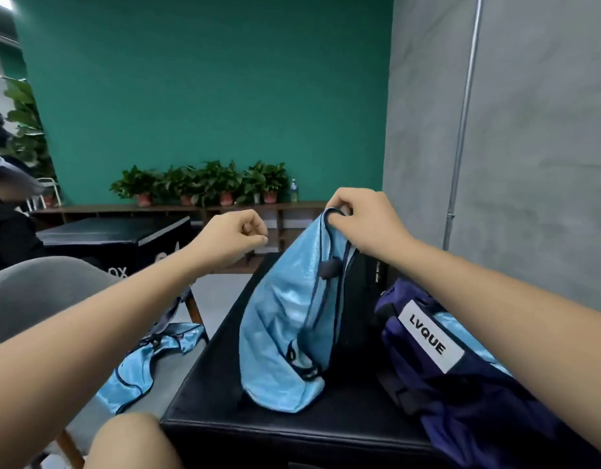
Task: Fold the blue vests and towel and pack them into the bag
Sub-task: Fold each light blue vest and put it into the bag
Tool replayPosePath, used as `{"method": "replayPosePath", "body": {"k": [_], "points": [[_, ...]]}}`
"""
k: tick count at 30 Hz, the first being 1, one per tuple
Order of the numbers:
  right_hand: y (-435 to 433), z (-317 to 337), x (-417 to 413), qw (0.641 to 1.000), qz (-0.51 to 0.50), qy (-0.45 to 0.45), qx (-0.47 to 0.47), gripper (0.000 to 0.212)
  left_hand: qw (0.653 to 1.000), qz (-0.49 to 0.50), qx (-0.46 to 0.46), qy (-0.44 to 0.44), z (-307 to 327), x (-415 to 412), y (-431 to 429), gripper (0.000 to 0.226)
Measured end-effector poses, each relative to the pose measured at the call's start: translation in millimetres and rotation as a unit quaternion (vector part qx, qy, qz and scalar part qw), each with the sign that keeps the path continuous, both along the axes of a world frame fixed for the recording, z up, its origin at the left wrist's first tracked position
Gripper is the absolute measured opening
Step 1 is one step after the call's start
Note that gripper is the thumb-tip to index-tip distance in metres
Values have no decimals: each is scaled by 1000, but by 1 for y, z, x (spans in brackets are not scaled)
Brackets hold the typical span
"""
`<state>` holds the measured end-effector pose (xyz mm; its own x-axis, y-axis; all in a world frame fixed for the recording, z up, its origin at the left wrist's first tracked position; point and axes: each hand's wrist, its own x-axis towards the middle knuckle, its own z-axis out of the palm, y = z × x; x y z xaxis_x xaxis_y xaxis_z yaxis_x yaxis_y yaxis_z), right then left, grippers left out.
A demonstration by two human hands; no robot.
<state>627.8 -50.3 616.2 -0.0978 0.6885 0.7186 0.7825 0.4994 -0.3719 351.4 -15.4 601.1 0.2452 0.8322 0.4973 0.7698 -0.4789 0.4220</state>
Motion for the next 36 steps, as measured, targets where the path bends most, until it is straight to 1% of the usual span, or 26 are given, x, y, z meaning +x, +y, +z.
{"method": "replayPosePath", "body": {"k": [3,6,11,13,18,20,22,24,27,29,32,36], "points": [[6,9,0,999,-22,-35,-7,9,999,-33,-29,-25,-16,14,-13,6],[11,17,-1,998,-45,-48,-11,8,998,-45,-29,-22,-39,27,-26,11],[16,32,-5,996,-68,-56,-9,10,991,-100,-57,-61,-86,52,-51,26],[17,38,-7,996,-71,-51,-6,10,990,-105,-66,-68,-110,64,-57,35],[18,54,-9,997,-78,-29,1,9,998,-43,-31,19,-181,93,-55,69],[17,59,-9,996,-81,-28,7,10,999,-17,-23,28,-205,99,-50,73],[16,64,-8,996,-86,-31,10,10,1000,1,-13,13,-220,101,-43,71],[16,67,-6,995,-89,-33,12,10,1000,10,-3,-14,-228,99,-34,61],[16,68,-1,995,-94,-37,15,8,999,8,10,-40,-230,92,-23,34],[16,68,5,994,-98,-41,14,8,999,-2,16,-41,-227,86,-20,19],[15,69,13,993,-104,-49,10,10,999,1,9,-44,-216,77,-17,20],[14,69,28,991,-122,-50,2,10,996,21,-18,-90,-186,55,-10,19]]}}
